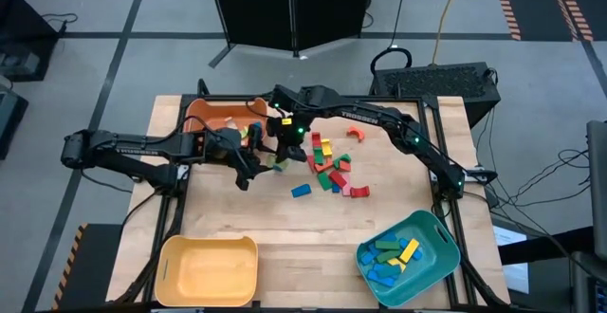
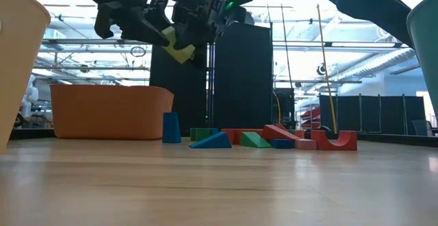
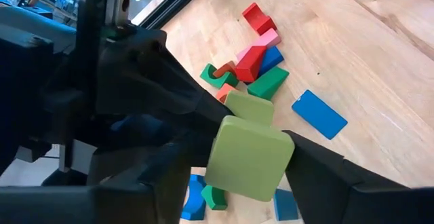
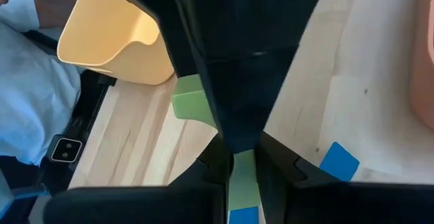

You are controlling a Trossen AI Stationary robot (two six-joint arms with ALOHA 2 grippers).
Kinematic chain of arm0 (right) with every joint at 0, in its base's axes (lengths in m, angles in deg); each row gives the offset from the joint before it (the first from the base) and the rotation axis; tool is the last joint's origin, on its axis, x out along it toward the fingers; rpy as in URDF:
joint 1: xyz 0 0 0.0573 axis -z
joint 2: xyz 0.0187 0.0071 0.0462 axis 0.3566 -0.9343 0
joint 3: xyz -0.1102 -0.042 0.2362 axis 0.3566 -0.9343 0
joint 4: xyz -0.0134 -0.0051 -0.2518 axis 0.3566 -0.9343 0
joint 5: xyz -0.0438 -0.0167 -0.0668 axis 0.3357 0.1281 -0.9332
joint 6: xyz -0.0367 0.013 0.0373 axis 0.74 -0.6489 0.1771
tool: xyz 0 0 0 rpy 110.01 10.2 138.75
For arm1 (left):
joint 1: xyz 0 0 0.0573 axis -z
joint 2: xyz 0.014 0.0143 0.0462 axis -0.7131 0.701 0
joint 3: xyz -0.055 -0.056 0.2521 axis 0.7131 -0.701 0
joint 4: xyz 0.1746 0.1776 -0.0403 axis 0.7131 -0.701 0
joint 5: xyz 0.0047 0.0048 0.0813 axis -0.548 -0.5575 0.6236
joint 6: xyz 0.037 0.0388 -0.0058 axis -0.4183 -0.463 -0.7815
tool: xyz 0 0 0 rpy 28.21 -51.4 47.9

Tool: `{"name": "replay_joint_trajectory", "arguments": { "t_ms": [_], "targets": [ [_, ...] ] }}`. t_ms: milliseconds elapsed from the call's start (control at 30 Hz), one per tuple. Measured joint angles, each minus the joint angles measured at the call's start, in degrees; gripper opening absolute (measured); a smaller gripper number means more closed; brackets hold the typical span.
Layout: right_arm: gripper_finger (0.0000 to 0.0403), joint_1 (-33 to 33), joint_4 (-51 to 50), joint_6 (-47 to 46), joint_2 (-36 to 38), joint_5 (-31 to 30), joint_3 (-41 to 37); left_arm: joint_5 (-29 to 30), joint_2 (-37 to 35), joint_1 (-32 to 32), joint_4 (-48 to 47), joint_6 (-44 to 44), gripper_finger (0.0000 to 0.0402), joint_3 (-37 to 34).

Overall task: Sort blocks by size
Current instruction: Put the light green arch block into the orange bin

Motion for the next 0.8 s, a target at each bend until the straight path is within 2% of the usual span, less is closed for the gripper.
{"name": "replay_joint_trajectory", "arguments": {
  "t_ms": [300,533,667,800],
  "targets": [
    [0.0035,0.0,0.0,0.0,0.0,0.2,0.0,0.0,0.0,0.1,-0.1,-0.5,0.0131,0.0],
    [0.0075,0.6,-0.1,0.7,0.0,-0.5,0.0,0.9,0.0,0.0,-0.1,1.1,0.0129,0.0],
    [0.0104,2.8,-3.1,1.0,0.0,-1.0,0.1,5.8,0.1,-0.1,0.0,2.1,0.0129,0.0],
    [0.0122,5.0,-6.8,1.5,0.3,-5.4,0.4,10.8,0.3,-0.2,0.1,3.8,0.0129,0.0]
  ]
}}
